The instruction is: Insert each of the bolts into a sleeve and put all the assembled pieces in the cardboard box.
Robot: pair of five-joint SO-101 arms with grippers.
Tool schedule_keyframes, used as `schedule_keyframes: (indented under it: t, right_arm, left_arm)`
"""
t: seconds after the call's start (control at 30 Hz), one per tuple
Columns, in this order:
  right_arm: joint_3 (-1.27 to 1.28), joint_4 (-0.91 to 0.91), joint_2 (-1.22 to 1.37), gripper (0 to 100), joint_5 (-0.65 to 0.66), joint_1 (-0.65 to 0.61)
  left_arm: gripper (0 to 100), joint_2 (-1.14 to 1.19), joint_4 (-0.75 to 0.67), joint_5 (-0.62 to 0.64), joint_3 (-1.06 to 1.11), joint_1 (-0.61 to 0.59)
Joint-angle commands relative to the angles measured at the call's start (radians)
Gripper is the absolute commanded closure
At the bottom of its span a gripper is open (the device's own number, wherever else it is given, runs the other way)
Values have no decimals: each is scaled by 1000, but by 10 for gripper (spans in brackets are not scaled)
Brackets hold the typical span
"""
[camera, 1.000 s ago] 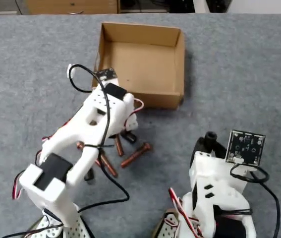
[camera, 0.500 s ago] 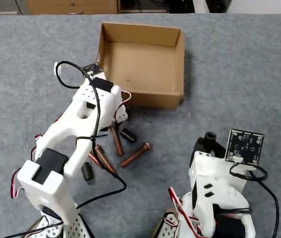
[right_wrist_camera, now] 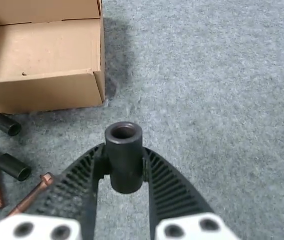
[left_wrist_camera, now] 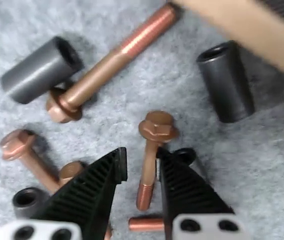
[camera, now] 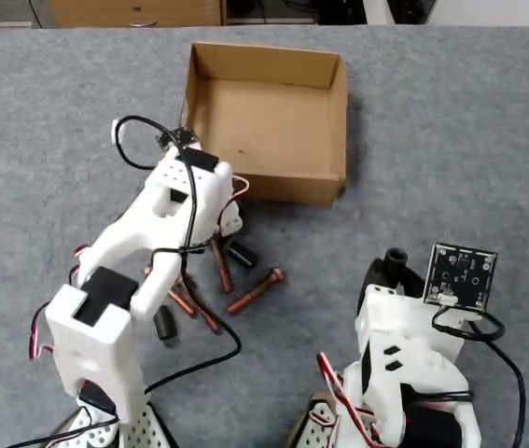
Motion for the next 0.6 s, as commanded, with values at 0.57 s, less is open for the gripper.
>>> schedule_keyframes:
  t: [0.57]
  right_arm:
    - [-1,-26,4,998,-5,5]
  left_arm:
    - [905,150,61,-8,-26,71]
